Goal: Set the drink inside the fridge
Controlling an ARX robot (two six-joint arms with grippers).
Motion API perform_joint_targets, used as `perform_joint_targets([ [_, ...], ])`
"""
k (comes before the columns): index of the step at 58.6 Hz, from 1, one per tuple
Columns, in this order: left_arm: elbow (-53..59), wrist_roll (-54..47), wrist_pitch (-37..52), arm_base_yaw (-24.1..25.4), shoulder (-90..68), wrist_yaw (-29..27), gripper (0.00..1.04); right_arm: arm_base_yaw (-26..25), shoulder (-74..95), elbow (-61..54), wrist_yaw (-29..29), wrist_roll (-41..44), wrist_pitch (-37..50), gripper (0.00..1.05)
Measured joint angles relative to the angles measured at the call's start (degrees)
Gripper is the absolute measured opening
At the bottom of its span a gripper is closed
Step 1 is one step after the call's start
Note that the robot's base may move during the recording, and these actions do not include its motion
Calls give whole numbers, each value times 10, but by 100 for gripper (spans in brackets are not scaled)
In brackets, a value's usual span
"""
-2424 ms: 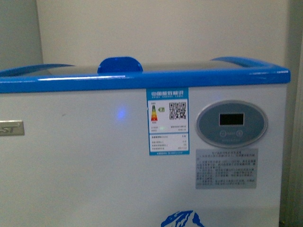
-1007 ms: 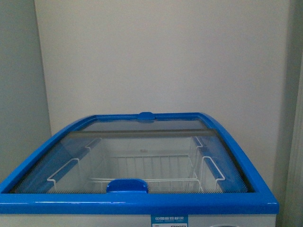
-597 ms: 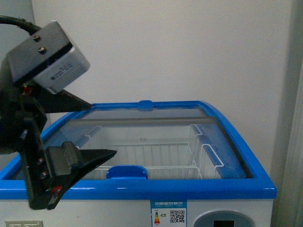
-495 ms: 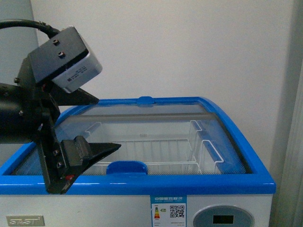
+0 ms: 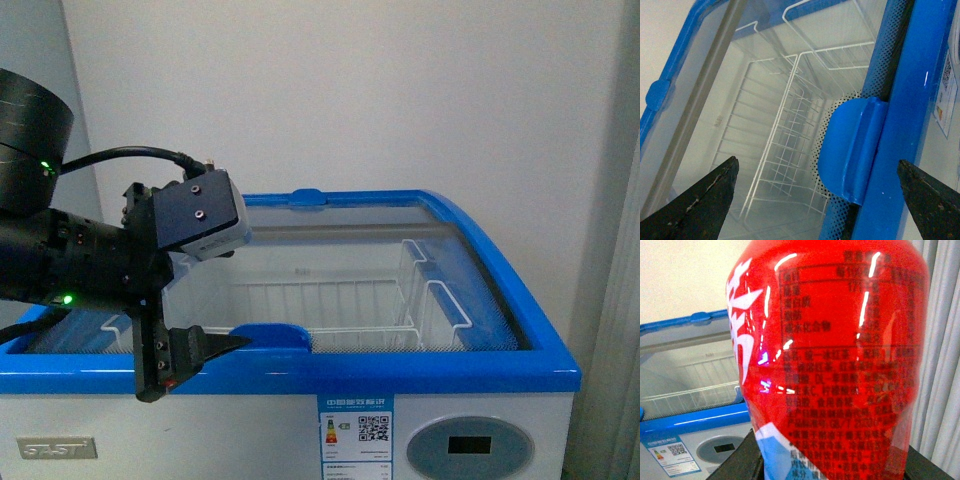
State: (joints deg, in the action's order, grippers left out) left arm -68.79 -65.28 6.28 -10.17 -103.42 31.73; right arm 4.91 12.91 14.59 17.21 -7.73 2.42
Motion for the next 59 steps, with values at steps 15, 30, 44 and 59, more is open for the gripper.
perform_joint_targets([
  [15, -103, -21, -54, -1, -76, -3, 97, 0, 0, 0, 0, 0, 0, 38],
  [30, -219, -26, -90, -2, -160, 0, 97, 0, 0, 0, 0, 0, 0, 38],
  [44, -408, -52, -21, 3, -282, -62, 97, 0, 0, 0, 0, 0, 0, 38],
  [59, -533, 2, 122, 18, -369, -211, 97, 0, 0, 0, -1, 0, 0, 38],
])
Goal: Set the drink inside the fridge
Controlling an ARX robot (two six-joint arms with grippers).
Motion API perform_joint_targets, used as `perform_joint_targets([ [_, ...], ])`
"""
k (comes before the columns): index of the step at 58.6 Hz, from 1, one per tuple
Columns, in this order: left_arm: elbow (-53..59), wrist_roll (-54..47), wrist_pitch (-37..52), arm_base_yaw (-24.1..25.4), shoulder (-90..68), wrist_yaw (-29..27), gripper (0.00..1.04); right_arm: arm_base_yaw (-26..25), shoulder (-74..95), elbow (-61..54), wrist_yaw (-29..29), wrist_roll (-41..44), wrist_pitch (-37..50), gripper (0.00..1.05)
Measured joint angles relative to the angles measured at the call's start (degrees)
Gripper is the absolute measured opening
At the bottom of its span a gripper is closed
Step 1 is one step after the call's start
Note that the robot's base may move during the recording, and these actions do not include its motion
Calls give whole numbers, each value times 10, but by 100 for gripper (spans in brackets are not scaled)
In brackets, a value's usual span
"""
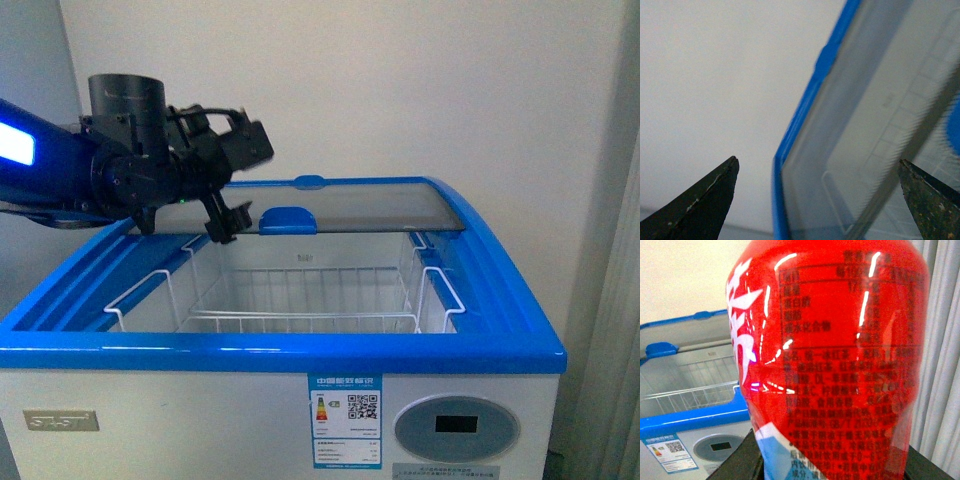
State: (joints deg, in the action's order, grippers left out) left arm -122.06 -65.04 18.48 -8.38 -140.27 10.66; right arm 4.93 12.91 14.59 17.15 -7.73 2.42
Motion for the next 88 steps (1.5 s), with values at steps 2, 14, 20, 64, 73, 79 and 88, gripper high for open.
perform_joint_targets([
  [2, 5, 38, 8, 4, 7, -24, 97, 0, 0, 0, 0, 0, 0, 38],
  [14, 254, 328, 9, 11, 180, -19, 97, 0, 0, 0, -1, 0, 0, 38],
  [20, 468, 502, 55, 5, 334, 24, 97, 0, 0, 0, 2, 0, 0, 38],
  [64, 1149, 651, 133, 82, 1012, -106, 3, -71, 435, 333, -423, 281, -186, 38],
  [73, 1166, 651, 113, 82, 1049, -106, 3, -18, 580, 456, -399, 478, -209, 38],
  [79, 1177, 651, 98, 82, 1074, -107, 3, 12, 658, 520, -370, 612, -237, 38],
  [88, 1186, 651, 77, 82, 1104, -106, 3, 45, 767, 610, -316, 775, -254, 38],
])
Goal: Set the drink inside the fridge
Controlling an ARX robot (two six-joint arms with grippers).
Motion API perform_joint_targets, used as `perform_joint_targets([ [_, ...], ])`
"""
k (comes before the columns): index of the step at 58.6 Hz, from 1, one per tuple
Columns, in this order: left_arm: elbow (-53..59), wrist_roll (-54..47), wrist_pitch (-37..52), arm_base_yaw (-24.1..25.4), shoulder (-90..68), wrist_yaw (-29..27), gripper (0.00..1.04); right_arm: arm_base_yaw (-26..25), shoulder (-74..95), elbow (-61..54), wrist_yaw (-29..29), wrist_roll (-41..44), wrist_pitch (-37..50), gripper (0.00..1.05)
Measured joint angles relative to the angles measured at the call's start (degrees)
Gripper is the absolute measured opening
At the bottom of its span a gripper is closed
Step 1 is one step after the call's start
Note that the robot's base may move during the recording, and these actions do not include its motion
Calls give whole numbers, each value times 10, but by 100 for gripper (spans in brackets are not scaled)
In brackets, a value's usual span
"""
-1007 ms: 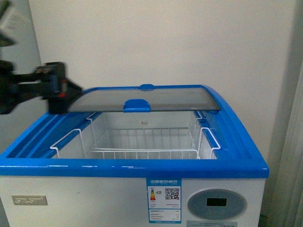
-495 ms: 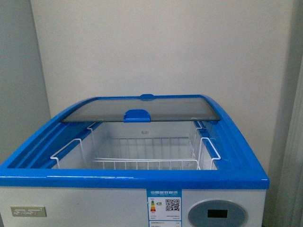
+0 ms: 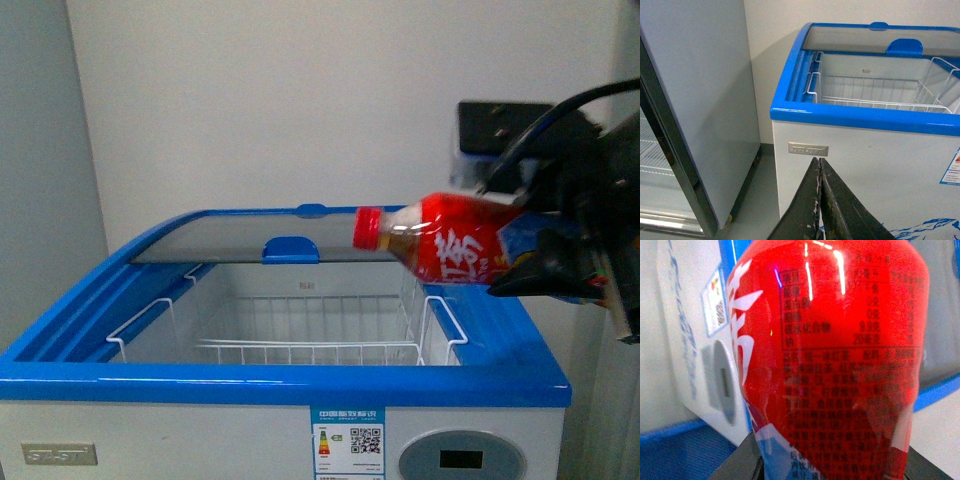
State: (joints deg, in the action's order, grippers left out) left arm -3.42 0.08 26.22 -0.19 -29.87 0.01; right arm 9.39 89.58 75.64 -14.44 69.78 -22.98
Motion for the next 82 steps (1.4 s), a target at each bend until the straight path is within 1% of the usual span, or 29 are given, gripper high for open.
perform_joint_targets([
  [2, 2, 0, -6, 0, 8, 0, 3, 7, 24, 22, 11, 43, 0, 38],
  [6, 5, 0, -15, 0, 21, 0, 3, 16, 62, 58, 25, 86, 0, 38],
  [11, 9, 0, -29, 0, 39, 0, 3, 31, 108, 107, 40, 120, -2, 38],
  [13, 18, 0, -19, 0, 45, 0, 3, 40, 132, 134, 43, 125, -2, 38],
  [19, 26, 0, -34, 0, 68, 0, 3, 71, 196, 205, 47, 126, -4, 38],
  [28, 26, 0, -72, 0, 109, 0, 3, 94, 257, 246, 47, 123, 0, 38],
  [50, 26, 0, -135, 0, 172, 0, 3, 96, 395, 373, 55, 78, 1, 38],
  [65, 26, 0, -162, 0, 198, 0, 3, 101, 441, 424, 62, 61, 25, 38],
  [67, 26, 0, -176, 0, 211, 0, 3, 102, 444, 427, 64, 61, 27, 38],
  [72, 26, 0, -247, 0, 266, 0, 3, 103, 450, 428, 63, 61, 35, 38],
  [78, 26, 0, -260, 0, 293, 0, 3, 105, 462, 424, 70, 59, 50, 38],
  [82, 26, 0, -260, 0, 295, 0, 3, 105, 463, 418, 71, 56, 56, 53],
])
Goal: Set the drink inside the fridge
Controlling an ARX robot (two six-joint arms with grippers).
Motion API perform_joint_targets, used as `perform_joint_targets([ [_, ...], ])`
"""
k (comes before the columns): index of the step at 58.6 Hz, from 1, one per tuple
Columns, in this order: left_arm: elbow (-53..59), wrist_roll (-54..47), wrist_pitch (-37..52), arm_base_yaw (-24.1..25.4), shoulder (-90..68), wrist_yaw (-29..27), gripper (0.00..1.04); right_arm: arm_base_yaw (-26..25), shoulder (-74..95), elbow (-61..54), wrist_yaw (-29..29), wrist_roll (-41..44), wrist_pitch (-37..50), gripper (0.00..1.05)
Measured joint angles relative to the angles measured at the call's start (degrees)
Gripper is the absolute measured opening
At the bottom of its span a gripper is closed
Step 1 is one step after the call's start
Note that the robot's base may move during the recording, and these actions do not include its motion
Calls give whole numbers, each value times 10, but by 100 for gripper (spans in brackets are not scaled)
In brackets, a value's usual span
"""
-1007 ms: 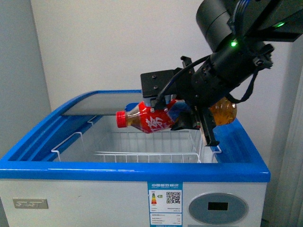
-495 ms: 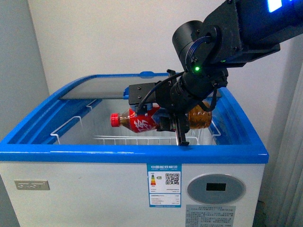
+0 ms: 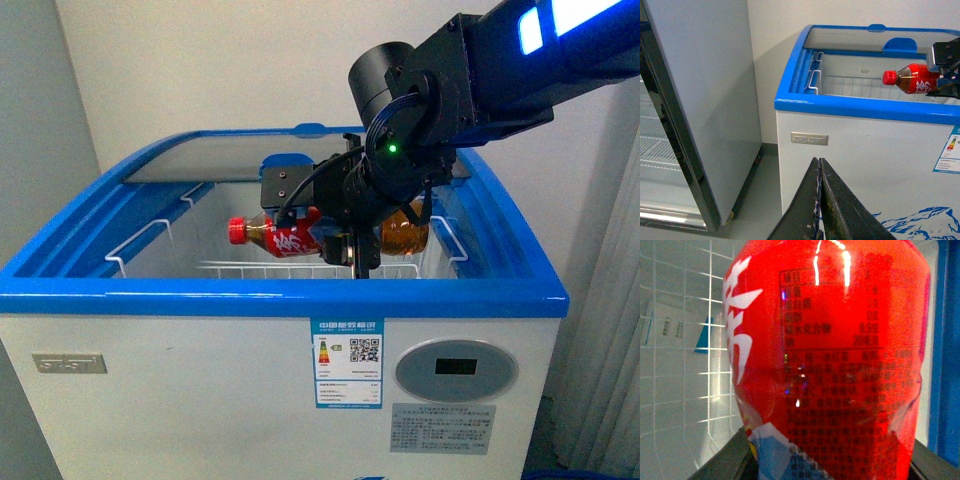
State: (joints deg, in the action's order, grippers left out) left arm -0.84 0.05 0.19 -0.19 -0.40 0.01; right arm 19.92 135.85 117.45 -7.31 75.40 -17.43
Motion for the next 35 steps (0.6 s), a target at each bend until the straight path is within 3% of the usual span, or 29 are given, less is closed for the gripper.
perform_joint_targets([
  [5, 0, 0, 0, 0, 0, 0, 3, 0, -2, -6, -4, 1, 7, 71],
  [16, 0, 0, -1, 0, 0, 0, 3, 0, -21, -12, -29, -12, 5, 97],
  [27, 0, 0, -1, 0, 0, 0, 3, 1, -81, -14, -71, -85, 3, 97],
  [35, 0, 0, -1, 0, 0, 0, 3, -23, -205, -70, -53, -247, 62, 97],
])
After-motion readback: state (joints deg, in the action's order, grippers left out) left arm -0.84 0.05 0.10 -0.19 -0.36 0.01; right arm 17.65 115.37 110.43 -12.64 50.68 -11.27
